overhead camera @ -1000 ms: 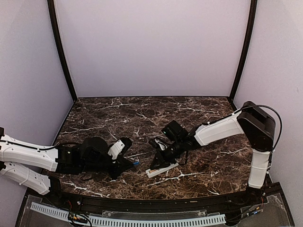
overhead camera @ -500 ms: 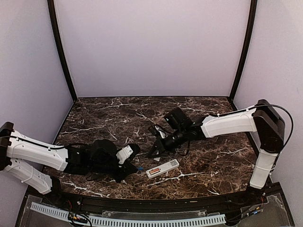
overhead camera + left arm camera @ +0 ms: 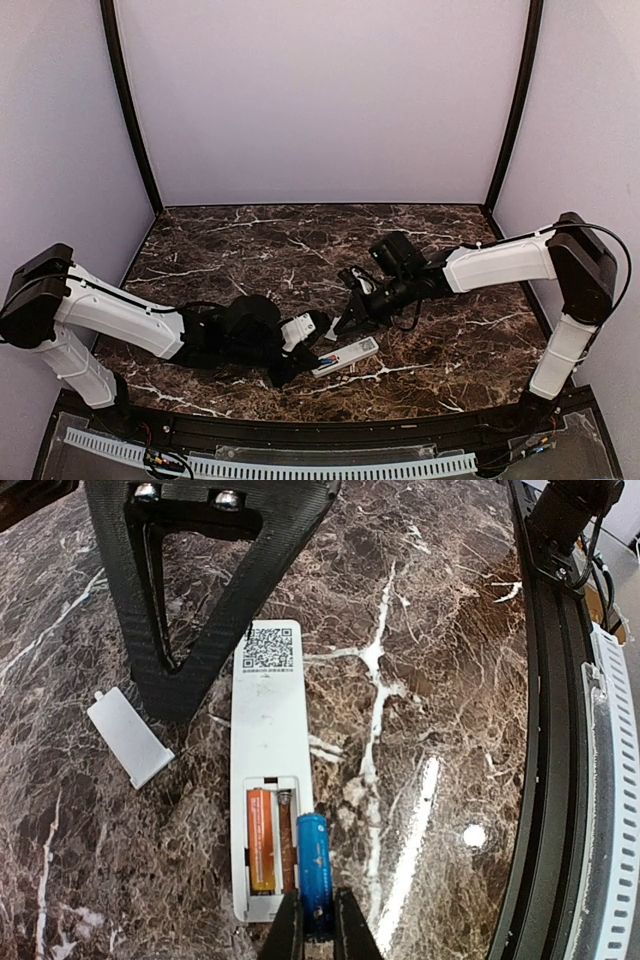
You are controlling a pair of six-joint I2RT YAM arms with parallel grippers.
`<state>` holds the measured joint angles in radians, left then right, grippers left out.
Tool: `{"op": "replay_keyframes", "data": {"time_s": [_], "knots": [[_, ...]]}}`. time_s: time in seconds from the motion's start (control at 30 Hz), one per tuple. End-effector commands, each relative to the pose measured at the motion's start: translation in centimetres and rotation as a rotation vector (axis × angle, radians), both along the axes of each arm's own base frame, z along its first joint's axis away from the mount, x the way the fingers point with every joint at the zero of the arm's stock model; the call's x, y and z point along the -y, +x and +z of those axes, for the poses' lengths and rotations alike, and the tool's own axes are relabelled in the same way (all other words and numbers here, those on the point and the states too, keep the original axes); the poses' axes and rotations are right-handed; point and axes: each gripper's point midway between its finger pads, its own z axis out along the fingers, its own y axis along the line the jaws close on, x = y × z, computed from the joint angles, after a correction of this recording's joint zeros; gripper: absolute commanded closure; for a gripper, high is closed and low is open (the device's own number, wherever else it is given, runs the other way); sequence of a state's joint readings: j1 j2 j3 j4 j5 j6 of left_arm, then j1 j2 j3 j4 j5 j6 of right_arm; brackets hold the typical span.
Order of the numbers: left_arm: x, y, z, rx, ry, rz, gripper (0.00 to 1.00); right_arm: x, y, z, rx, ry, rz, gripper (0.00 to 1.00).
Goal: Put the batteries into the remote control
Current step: Place the battery in the battery compartment.
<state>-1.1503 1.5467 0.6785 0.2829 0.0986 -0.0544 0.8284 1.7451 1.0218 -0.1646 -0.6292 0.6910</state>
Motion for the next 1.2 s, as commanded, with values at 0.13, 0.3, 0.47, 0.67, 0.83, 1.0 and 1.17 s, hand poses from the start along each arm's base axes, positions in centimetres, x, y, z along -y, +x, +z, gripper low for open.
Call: {"op": "replay_keyframes", "data": {"time_s": [0.13, 0.3, 0.47, 0.67, 0.83, 1.0, 1.17], "knots": [[1.0, 0.1, -0.4, 0.019, 0.031, -0.035, 1.00, 0.6, -0.5, -0.2, 0.005, -0.006, -0.003, 1.00], [0.7, 0.5, -1.0, 0.044, 0.083, 0.002, 1.00, 0.6, -0.6, -0.3, 0.001, 0.005, -0.003, 1.00], [0.3, 0.3, -1.4, 0.054, 0.133, 0.020, 1.00, 0.6, -0.7, -0.2, -0.001, 0.012, -0.002, 1.00], [-0.4, 1.4, -1.9, 0.084, 0.193, 0.074, 1.00, 0.6, -0.7, -0.1, -0.003, 0.014, -0.004, 1.00], [-0.6, 1.5, -2.2, 0.079, 0.212, 0.100, 1.00, 0.6, -0.8, -0.3, -0.008, 0.012, -0.005, 1.00], [-0.8, 0.9, -2.9, 0.070, 0.243, 0.087, 1.00, 0.6, -0.9, -0.3, -0.012, 0.014, -0.004, 1.00], [-0.8, 0.7, -3.2, 0.070, 0.253, 0.070, 1.00, 0.6, -1.0, -0.5, -0.014, 0.018, 0.000, 1.00]]}}
